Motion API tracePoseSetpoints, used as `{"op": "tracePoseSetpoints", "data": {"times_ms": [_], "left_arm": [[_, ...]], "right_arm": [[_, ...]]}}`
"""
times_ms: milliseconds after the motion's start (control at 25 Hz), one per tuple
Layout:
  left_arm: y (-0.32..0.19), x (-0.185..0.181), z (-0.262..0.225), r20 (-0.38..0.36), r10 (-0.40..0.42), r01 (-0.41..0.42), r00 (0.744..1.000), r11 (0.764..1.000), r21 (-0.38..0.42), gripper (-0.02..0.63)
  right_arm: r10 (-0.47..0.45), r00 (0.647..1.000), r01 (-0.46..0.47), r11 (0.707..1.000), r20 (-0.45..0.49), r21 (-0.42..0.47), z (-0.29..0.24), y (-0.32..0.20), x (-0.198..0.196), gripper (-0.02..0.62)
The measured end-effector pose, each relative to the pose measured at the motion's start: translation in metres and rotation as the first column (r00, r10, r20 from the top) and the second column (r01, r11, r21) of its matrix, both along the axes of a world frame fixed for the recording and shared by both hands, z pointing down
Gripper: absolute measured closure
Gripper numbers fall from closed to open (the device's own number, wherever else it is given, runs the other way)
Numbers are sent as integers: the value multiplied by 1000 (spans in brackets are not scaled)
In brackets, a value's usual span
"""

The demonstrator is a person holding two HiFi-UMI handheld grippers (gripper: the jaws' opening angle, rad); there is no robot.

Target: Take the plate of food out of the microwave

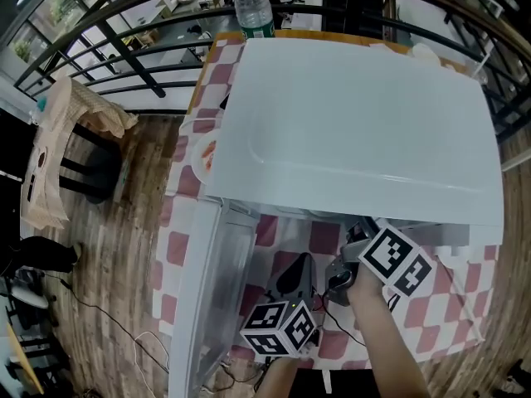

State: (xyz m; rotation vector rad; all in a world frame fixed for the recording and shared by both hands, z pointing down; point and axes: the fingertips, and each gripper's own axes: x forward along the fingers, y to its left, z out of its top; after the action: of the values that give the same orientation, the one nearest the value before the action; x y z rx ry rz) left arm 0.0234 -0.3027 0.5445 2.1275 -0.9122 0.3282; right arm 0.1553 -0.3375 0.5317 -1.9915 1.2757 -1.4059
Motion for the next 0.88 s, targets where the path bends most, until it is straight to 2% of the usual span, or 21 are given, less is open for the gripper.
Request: {"op": "tracePoseSetpoints", "data": {"times_ms": [240,520,600,640,880], "left_arm": [[-3,-5,0,2,-13,13,1000,1000,-2,594],[-6,-6,0,-1,-14,14,1000,1000,-4,594],[-6,-6,0,-1,-15,15,1000,1000,-5,594],[-6,-6,1,-1,-15,15,1000,1000,-5,594],[-5,-6,2,-3,-21,21,1000,1000,-12,594]], "right_arm": [[74,977,-75,997,198,-1,6,0,-6,469],[98,944,-104,995,316,2,8,-6,-9,469],[105,932,-115,993,347,8,10,-7,-9,498],[107,928,-119,993,357,13,10,-8,-8,523],[118,919,-138,990,377,26,12,-10,-6,538]]}}
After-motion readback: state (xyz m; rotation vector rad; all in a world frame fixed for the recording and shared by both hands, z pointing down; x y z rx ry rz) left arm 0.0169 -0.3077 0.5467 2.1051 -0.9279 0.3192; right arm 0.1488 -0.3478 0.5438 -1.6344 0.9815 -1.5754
